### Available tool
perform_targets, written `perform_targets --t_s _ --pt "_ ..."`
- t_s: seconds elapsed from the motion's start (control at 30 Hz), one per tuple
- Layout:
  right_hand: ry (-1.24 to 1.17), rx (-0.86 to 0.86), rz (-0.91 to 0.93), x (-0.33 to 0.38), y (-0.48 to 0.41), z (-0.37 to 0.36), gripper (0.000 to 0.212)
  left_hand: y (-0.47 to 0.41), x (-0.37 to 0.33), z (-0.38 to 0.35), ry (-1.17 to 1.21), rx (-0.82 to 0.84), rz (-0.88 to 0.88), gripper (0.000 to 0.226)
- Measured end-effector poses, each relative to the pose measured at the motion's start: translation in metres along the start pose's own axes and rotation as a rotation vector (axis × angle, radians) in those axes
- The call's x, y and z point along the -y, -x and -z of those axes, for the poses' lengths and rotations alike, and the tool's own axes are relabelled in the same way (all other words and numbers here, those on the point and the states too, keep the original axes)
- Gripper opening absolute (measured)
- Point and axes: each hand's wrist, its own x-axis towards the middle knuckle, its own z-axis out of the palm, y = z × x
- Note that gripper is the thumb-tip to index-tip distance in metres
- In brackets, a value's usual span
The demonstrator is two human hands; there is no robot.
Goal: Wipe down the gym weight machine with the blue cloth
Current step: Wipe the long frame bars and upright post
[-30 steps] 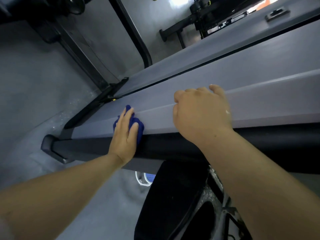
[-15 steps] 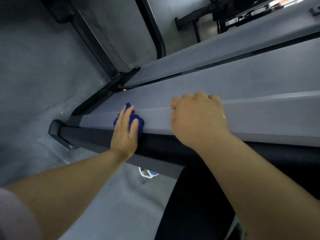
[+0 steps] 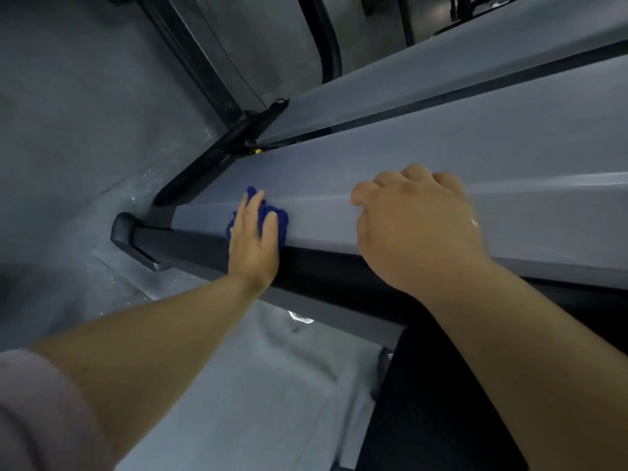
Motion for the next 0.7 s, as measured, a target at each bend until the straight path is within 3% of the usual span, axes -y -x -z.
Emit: perform_targets --t_s 0.1,0.3,0.37,0.47,0.63,0.7 --pt "-0.004 0.004 -0.023 0.003 0.0 -0.002 0.037 -0.017 -0.003 0.004 0.035 -0.007 0.327 0.055" --pt "-0.014 0.09 -0.056 0.014 0.009 -0.001 0.04 0.003 -0.024 0.035 0.086 0.1 0.521 0.035" --pt "-0.016 0.184 -0.062 0.017 0.016 0.002 0.046 0.017 -0.032 0.051 0.152 0.14 0.575 0.049" --pt "-0.058 0.341 -0.031 0.026 0.032 0.006 0.054 0.041 -0.047 0.076 0.171 0.153 0.559 0.059" --pt "-0.356 0.391 -0.02 0.069 0.085 -0.002 0.057 0.09 -0.07 0.111 0.178 0.139 0.47 0.025" --pt "-0.402 0.301 -0.023 0.087 0.111 -0.009 0.051 0.117 -0.08 0.12 0.138 0.136 0.415 0.018"
